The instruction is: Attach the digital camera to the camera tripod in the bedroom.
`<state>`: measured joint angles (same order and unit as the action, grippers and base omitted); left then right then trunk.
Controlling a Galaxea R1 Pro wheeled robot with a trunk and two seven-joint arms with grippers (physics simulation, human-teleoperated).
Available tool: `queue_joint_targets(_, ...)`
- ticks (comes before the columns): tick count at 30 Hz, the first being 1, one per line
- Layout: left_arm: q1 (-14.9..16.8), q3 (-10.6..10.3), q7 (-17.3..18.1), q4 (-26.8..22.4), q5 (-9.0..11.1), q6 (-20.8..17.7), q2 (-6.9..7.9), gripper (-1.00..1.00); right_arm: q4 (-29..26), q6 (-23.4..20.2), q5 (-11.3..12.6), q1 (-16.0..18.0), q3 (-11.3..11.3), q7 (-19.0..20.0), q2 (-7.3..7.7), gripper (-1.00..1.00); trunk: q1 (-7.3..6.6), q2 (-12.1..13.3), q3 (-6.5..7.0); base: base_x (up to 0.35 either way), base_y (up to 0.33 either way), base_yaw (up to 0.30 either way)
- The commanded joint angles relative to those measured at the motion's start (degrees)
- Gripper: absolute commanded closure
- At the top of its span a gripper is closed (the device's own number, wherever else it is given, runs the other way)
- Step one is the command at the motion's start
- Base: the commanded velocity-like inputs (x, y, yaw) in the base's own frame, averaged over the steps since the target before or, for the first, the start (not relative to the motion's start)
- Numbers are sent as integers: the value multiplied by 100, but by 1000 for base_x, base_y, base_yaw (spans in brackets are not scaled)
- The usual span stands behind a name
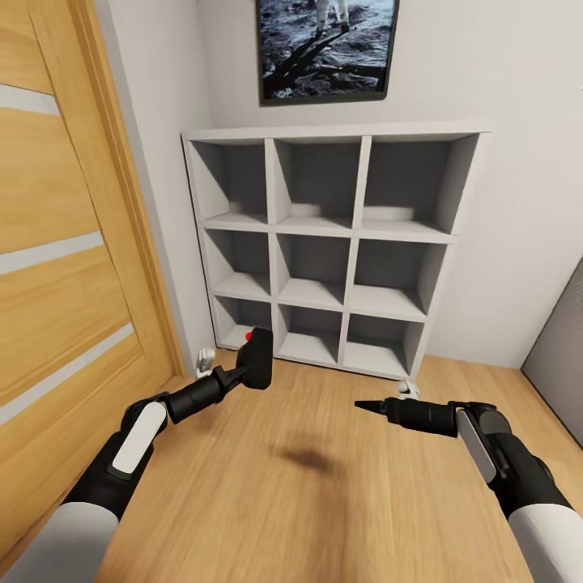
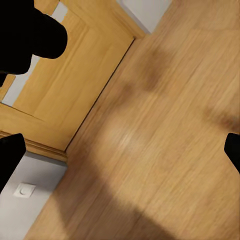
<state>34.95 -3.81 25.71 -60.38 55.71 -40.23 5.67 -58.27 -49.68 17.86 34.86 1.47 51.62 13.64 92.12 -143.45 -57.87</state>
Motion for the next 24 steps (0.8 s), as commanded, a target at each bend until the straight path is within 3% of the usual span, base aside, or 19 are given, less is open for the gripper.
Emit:
queue_joint_targets(1, 3, -6, 5, 0, 19, -20, 4, 100, 0, -24, 2, 3, 4, 15, -1, -100, -3, 0, 17, 0, 0, 0)
queue_joint_targets(17, 3, -6, 11, 0, 19, -20, 4, 100, 0, -24, -2, 3, 2, 15, 5, -100, -45, 21, 372, 0, 0, 0)
queue_joint_targets(24, 3, -14, 13, -6, 19, -20, 4, 100, 0, -22, -2, 3, 2, 15, 7, -100, -198, 301, 498, 0, 0, 0)
